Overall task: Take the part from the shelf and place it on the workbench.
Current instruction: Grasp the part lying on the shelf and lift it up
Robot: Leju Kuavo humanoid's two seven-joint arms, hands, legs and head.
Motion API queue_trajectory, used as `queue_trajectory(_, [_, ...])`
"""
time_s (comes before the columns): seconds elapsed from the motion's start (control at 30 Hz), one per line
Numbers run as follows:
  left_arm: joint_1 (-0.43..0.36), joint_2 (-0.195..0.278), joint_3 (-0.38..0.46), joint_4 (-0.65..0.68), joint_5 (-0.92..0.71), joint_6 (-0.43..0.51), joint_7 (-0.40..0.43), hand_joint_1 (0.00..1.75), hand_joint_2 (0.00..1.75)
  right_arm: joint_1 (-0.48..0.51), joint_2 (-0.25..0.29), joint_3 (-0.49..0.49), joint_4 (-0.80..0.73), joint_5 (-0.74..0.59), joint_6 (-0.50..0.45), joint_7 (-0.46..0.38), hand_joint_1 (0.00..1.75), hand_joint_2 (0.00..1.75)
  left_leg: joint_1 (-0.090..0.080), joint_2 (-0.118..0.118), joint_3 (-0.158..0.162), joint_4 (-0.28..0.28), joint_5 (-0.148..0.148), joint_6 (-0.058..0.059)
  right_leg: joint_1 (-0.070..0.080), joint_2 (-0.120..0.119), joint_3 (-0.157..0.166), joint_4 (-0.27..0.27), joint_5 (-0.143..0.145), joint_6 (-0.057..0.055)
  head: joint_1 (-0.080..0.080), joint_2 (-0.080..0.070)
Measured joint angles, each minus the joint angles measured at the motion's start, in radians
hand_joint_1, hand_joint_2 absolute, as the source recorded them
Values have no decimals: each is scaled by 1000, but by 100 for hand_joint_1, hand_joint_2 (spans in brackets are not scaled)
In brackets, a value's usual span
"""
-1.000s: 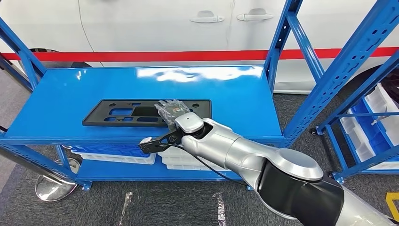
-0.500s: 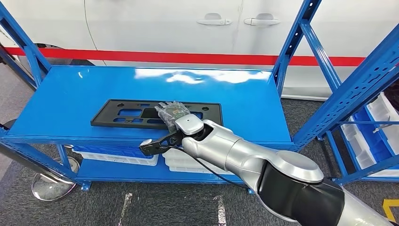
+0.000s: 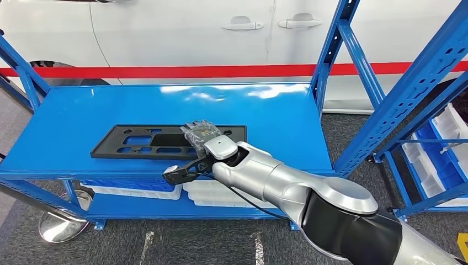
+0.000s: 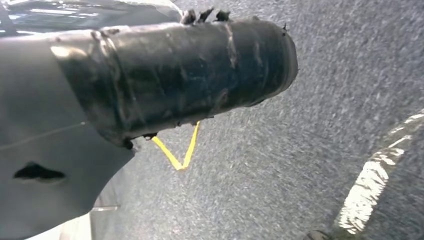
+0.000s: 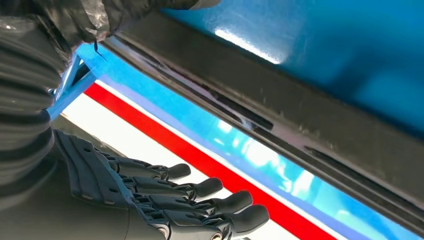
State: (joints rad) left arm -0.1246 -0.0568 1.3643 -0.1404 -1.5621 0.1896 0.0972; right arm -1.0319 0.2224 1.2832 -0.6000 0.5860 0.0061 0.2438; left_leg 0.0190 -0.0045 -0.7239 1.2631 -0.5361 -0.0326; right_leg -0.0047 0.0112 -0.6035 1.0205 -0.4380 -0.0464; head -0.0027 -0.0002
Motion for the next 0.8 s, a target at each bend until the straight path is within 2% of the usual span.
queue_trajectory(0.07, [1,0,0,0,-1,0,2,0,0,0,0,0,0,0,0,0,0,175,-1,0,52,-129,78,8,1,2,9,1,-7,3,0,0])
queue_trajectory(0.1, [1,0,0,0,-1,0,3,0,0,0,0,0,0,0,0,0,0,175,-3,0,82,-193,103,13,3,3,12,3,-11,7,1,0])
queue_trajectory(0.13, [-1,0,0,0,-1,0,3,0,0,-1,0,0,0,0,0,0,0,175,-6,-1,101,-233,115,18,5,3,13,3,-13,11,1,0])
queue_trajectory(0.17, [-2,1,0,0,-2,0,3,0,0,-1,0,0,0,0,0,-1,0,175,-9,-2,110,-250,114,22,6,3,13,2,-14,15,1,0])
queue_trajectory(0.27, [-3,1,0,0,-3,-1,-8,0,0,0,0,0,0,0,1,-3,0,175,-6,-2,117,-260,113,35,8,2,12,6,-23,30,2,0])
queue_trajectory(0.33, [-2,1,0,0,-1,-2,-11,0,0,-2,0,0,0,0,1,-4,0,175,-1,1,122,-268,115,47,8,0,-17,70,-62,40,6,0])
queue_trajectory(0.4, [-2,1,0,0,5,-2,-11,0,0,-1,-1,0,0,0,1,-4,0,175,-2,2,122,-268,114,54,4,-1,-82,200,-121,46,9,0])
queue_trajectory(0.43, [-2,1,0,0,7,-2,-11,0,0,2,-2,0,1,0,1,-4,0,175,-2,2,122,-268,113,56,2,-1,-113,257,-138,47,9,0])
queue_trajectory(0.47, [-2,1,0,0,9,-2,-11,0,0,5,-2,0,1,0,1,-4,0,175,-2,1,123,-267,112,56,1,-2,-130,284,-138,49,9,0])
queue_trajectory(0.5, [-2,1,0,0,10,-2,-11,0,0,6,-2,0,1,0,1,-4,0,175,-2,0,124,-265,110,56,-1,-2,-128,271,-118,49,9,0])
queue_trajectory(0.57, [-2,1,0,0,10,-2,-11,0,0,5,-3,0,2,0,2,-4,0,175,-1,-2,125,-261,107,52,-3,-3,-82,163,-50,47,9,0])
queue_trajectory(0.63, [-3,1,0,0,12,-2,-11,0,0,1,-2,0,2,-1,7,-4,62,175,-4,-3,123,-253,101,43,-2,-3,-29,52,-11,42,9,0])
queue_trajectory(0.7, [-3,1,0,0,13,-1,-13,0,0,-1,0,0,2,-2,15,-4,124,175,-7,-4,119,-249,98,33,1,-2,-10,13,-7,35,8,0])
queue_trajectory(0.73, [-3,1,0,0,14,-1,-15,0,0,0,0,0,2,-3,18,-4,124,175,-6,-4,119,-248,97,33,2,-2,-11,12,-5,33,8,0])
queue_trajectory(0.8, [-3,2,0,0,14,0,-17,0,0,1,0,0,2,-3,24,-4,124,175,-5,-4,120,-249,97,40,2,0,-11,10,-3,31,8,0])
